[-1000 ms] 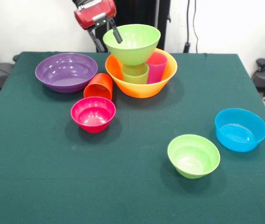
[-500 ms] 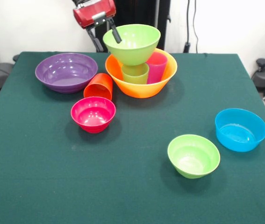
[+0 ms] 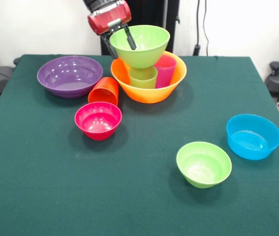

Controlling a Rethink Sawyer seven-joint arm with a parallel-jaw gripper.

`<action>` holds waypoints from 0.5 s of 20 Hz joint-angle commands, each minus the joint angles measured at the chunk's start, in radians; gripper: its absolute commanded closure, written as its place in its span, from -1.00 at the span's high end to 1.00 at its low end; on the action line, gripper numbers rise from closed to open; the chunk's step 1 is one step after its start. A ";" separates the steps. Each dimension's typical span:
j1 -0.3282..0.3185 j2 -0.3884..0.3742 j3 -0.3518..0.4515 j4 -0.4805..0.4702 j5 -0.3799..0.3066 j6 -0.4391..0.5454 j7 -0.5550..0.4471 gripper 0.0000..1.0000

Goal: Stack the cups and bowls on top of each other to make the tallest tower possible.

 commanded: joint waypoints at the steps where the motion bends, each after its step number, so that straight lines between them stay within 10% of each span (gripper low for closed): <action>1: 0.072 0.038 -0.124 -0.110 -0.047 0.175 -0.170 1.00; 10: 0.082 0.033 -0.145 -0.115 -0.044 0.166 -0.170 1.00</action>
